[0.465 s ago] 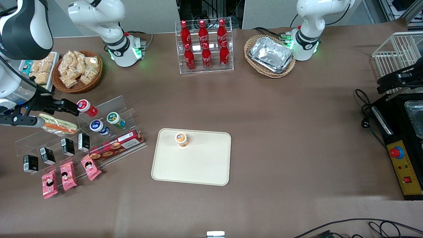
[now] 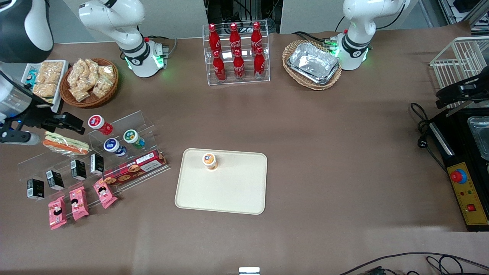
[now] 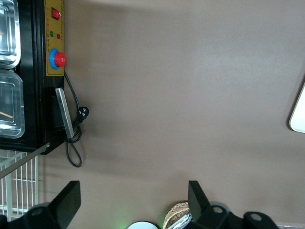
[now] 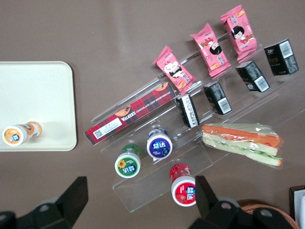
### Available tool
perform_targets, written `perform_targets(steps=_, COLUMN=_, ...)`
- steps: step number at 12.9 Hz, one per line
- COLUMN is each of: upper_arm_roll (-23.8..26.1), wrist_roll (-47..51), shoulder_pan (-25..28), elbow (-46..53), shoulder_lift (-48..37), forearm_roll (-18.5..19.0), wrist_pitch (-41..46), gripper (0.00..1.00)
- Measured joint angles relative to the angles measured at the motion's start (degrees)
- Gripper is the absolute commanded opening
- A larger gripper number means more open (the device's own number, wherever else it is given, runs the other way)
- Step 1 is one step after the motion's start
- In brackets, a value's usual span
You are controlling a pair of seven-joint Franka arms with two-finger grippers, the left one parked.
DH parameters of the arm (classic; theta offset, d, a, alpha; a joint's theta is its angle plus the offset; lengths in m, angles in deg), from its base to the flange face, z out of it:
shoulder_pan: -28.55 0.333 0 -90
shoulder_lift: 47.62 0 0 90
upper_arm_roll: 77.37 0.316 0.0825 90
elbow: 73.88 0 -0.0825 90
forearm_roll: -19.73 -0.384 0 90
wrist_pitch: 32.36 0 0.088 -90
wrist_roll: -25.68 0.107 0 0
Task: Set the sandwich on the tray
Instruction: 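Move the right gripper over the wrapped sandwich on the acrylic rack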
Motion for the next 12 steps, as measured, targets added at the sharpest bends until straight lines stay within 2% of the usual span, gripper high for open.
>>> perform_targets(steps=9, upper_arm_roll=-3.96, wrist_roll=0.29, shoulder_pan=-1.31, elbow=1.47, shoulder_lift=-0.19, forearm_roll=0.06, wrist_pitch=-0.06, gripper=1.00)
perform_targets(steps=12, upper_arm_roll=-4.68, wrist_roll=9.91, shoulder_pan=-1.85, elbow=1.47, shoulder_lift=0.38, forearm_roll=3.52, wrist_pitch=-0.08, gripper=1.00)
